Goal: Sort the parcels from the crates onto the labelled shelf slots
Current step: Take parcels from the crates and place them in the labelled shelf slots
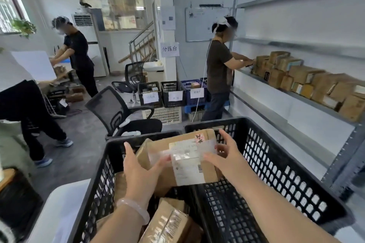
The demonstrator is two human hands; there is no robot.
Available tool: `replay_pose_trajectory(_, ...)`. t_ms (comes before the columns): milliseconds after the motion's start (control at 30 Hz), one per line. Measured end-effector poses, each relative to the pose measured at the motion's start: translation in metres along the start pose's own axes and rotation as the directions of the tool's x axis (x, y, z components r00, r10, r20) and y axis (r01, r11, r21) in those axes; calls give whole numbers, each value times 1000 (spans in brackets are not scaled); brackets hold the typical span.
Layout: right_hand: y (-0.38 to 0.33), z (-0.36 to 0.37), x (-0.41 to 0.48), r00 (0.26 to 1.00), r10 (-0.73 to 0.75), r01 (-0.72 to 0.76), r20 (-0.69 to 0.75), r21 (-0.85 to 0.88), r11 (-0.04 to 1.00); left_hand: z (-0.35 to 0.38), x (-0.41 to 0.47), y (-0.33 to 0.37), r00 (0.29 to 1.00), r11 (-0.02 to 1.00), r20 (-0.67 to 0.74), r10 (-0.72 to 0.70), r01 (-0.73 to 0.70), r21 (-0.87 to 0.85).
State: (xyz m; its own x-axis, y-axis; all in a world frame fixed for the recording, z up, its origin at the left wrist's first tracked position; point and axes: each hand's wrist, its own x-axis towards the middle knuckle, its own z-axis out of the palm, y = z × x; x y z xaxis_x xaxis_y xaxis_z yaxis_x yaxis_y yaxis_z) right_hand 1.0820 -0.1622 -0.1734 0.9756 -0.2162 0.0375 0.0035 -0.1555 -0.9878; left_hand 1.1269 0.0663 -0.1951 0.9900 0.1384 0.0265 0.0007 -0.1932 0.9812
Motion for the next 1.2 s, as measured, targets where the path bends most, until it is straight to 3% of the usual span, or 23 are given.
replay_pose_trajectory(67,-13,-10,-2,999,-36,37,14,-72,997,1,4,19,970,962,174,169,-201,185)
replay_pose_trajectory(133,-23,-23,-5,998,-67,67,2,-124,990,9,5,37,882,911,414,223,-340,232)
replay_pose_trajectory(200,-31,-40,-12,996,-80,75,-28,-151,986,23,3,51,770,919,612,180,-354,175)
replay_pose_trajectory(300,-40,-71,-27,991,-91,72,-102,-175,982,56,-5,66,627,929,758,179,-362,80)
replay_pose_trajectory(400,-44,-111,-45,965,-113,77,-235,-157,985,96,-22,79,576,932,779,247,-363,-27)
replay_pose_trajectory(533,-34,-170,-83,879,-140,120,-456,-73,990,165,-63,95,568,943,769,292,-307,-131)
replay_pose_trajectory(667,-2,-225,-133,855,-124,115,-504,-48,992,239,-121,103,600,943,730,326,-264,-204)
replay_pose_trajectory(800,18,-287,-178,779,-135,59,-612,-143,988,312,-184,111,566,943,755,331,-225,-245)
replay_pose_trajectory(1033,30,-420,-278,566,-139,16,-813,-158,987,431,-309,128,314,914,865,390,-246,-323)
replay_pose_trajectory(1200,33,-485,-339,425,-147,-32,-893,-178,984,495,-380,132,158,853,853,497,-268,-448)
